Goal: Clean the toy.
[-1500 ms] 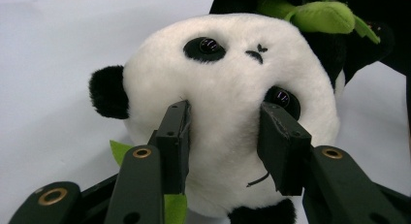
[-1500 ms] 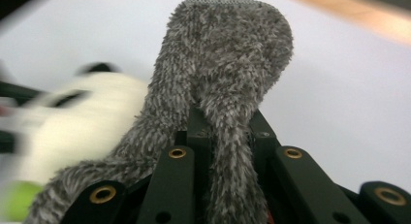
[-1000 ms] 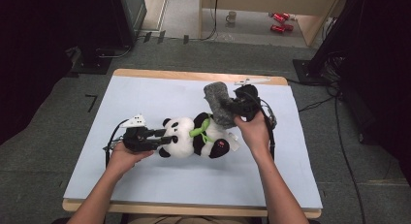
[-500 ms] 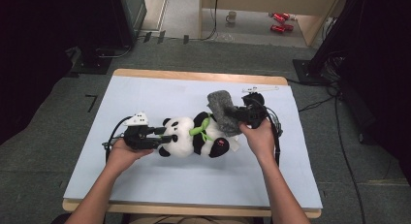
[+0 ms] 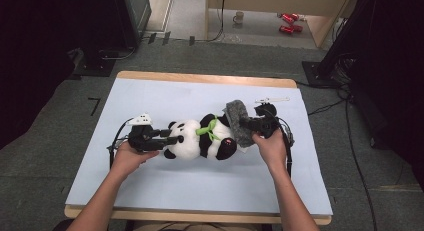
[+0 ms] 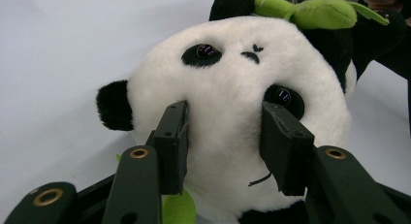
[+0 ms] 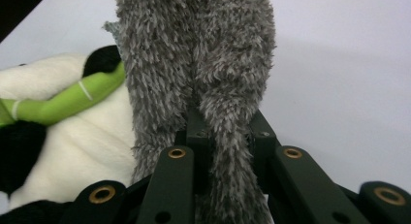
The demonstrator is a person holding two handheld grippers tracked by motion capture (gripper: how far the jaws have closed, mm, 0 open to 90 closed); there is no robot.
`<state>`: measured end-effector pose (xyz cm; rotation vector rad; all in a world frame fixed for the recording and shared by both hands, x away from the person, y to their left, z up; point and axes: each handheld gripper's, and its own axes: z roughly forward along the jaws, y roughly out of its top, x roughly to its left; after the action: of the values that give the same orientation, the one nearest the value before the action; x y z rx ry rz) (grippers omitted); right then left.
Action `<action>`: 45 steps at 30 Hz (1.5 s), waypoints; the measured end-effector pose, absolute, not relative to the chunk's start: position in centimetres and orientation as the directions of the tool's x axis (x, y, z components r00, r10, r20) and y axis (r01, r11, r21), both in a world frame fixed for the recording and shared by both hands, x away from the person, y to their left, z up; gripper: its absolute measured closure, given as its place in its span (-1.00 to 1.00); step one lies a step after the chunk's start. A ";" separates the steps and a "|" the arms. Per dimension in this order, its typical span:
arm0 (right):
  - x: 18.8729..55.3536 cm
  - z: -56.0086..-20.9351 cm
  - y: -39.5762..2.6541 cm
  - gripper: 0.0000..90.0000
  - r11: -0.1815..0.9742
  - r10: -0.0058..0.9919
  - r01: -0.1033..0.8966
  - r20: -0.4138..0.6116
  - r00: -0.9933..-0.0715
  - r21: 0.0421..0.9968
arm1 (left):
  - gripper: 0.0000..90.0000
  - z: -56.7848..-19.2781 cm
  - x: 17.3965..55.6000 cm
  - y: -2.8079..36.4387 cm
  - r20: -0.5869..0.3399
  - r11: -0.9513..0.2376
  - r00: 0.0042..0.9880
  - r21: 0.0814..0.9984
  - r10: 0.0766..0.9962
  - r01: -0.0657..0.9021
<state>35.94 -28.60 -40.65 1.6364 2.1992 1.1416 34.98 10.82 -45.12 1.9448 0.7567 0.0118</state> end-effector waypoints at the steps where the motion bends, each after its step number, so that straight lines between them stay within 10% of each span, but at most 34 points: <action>1: 36.0 -40.8 -28.7 0.72 0.099 0.879 0.748 0.295 -0.375 0.657 | 0.22 -45.1 35.0 10.8 -0.307 -0.297 0.804 0.814 0.509 0.499; 14: 35.9 -39.7 -31.8 0.73 0.026 0.905 0.751 0.304 -0.298 0.660 | 0.22 -45.2 34.9 10.9 -0.299 -0.302 0.814 0.820 0.499 0.487; 25: 34.9 -36.2 -29.5 0.73 0.046 0.855 0.671 0.319 -0.410 0.740 | 0.23 -45.3 34.6 10.8 -0.299 -0.299 0.809 0.819 0.505 0.489; 45: 37.0 -39.2 -27.6 0.71 0.100 0.823 0.730 0.357 -0.443 0.676 | 0.22 -45.6 33.9 10.9 -0.324 -0.264 0.784 0.815 0.529 0.515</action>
<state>36.99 -27.61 -39.23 1.5935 2.2451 1.2677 33.86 10.92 -45.61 1.9146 0.7906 0.0156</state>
